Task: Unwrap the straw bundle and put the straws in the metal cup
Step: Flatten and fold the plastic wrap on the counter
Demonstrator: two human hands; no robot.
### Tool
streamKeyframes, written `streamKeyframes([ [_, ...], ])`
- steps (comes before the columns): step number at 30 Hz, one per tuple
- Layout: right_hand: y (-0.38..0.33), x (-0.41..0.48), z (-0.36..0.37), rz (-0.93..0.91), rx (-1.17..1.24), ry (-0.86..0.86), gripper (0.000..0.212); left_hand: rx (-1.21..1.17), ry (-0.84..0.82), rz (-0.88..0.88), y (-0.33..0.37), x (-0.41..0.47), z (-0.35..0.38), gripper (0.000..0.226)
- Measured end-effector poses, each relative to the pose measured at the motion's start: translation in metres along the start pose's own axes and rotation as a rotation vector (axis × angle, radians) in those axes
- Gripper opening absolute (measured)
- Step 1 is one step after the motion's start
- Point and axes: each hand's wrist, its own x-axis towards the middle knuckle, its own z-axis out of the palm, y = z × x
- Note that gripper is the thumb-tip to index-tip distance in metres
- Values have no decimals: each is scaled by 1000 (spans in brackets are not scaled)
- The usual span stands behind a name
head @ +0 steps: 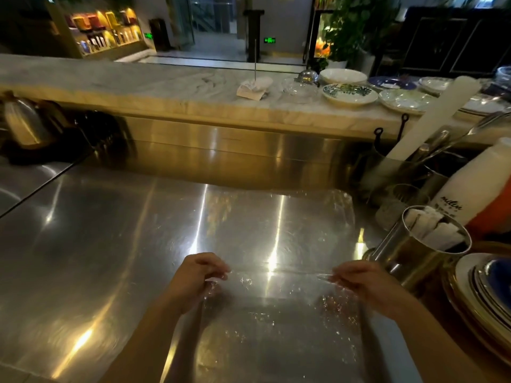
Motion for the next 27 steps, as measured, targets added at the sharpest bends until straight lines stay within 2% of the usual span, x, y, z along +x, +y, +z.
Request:
streamKeyframes([
  [3, 0, 1, 1, -22, -13, -1, 38, 26, -41, 93, 0, -3, -2, 41],
  [6, -1, 0, 5, -56, -78, -31, 27, 62, -56, 116, 1, -6, -3, 33],
  [9, 0, 0, 6, -27, -60, -30, 38, 63, 42, 34, -2, -4, -3, 45],
  [12, 2, -2, 7, -22, -33, -19, 35, -92, 89, -70, -6, -5, -4, 20],
  [14, 2, -4, 7, -39, -38, 5, 28, -150, 36, -170, -8, -6, -6, 23],
  [16, 4, -3, 5, -44, -50, 34, 22, -36, -27, -218, -8, -9, -4, 32],
  [18, 5, -2, 5, -47, -116, 70, 19, 130, -23, -203, -9, -13, 0, 31],
  [20, 6, 0, 8, -109, -261, 142, 7, 230, 37, -129, -9, -14, 4, 18],
  [22, 7, 3, 11, -228, -534, 268, 10, 300, 108, 16, -5, -12, 8, 12],
  [25, 1, 5, 20, -357, -923, 364, 22, 548, 141, 284, 9, -10, 16, 18],
  [27, -9, 4, 31, -457, -1009, 368, 32, 671, 91, 425, 22, -12, 20, 27],
])
